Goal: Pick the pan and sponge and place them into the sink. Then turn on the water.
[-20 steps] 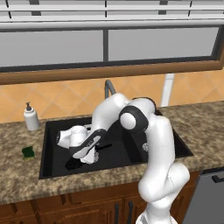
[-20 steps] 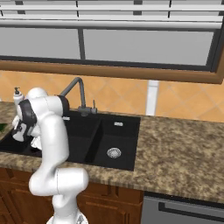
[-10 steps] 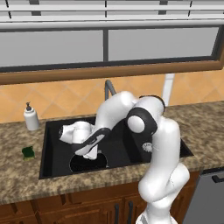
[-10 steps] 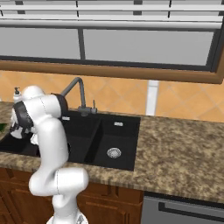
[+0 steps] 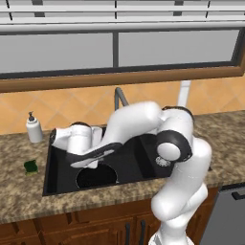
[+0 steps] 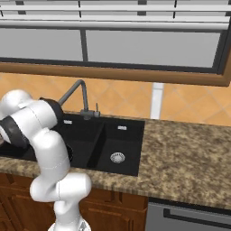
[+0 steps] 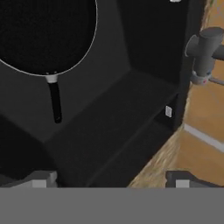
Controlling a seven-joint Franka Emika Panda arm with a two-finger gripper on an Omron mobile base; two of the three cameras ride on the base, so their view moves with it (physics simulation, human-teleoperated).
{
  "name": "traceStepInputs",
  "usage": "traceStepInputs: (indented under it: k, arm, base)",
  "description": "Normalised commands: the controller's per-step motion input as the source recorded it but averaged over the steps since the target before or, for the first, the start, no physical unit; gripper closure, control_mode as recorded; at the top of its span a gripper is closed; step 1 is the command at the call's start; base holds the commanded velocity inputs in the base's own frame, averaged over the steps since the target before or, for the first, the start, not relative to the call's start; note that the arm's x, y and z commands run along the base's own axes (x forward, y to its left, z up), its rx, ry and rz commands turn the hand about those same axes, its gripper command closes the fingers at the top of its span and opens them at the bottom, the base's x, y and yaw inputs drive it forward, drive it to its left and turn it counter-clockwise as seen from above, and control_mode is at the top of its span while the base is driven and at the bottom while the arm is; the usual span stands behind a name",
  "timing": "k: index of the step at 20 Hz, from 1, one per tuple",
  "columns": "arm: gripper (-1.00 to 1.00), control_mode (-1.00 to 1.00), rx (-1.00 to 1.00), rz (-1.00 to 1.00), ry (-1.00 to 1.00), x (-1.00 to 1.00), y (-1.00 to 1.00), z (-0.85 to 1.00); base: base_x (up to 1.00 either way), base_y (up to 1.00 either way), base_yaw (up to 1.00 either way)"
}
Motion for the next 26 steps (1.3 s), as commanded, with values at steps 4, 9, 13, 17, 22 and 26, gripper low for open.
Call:
traceStepInputs:
  k: [4, 9, 13, 17, 22, 26]
  arm:
    - [-1.00, -1.00, 0.25, -0.24, -0.17, -0.66, 0.30, 0.56]
    - [-1.00, -1.00, 0.37, -0.40, -0.10, -0.47, 0.40, 0.34]
    - [-1.00, -1.00, 0.36, -0.54, -0.09, -0.20, 0.55, 0.33]
    - [-1.00, -1.00, 0.41, -0.55, -0.09, -0.31, 0.59, 0.17]
    - [-1.00, -1.00, 0.40, -0.57, -0.09, -0.33, 0.65, 0.05]
    - [-1.00, -1.00, 0.38, -0.55, -0.09, -0.22, 0.61, 0.00]
  base:
    - [0.00, 0.00, 0.00]
    - [0.00, 0.00, 0.00]
    - [0.00, 0.00, 0.00]
    - [0.00, 0.00, 0.00]
    - [0.00, 0.00, 0.00]
    - [0.00, 0.00, 0.00]
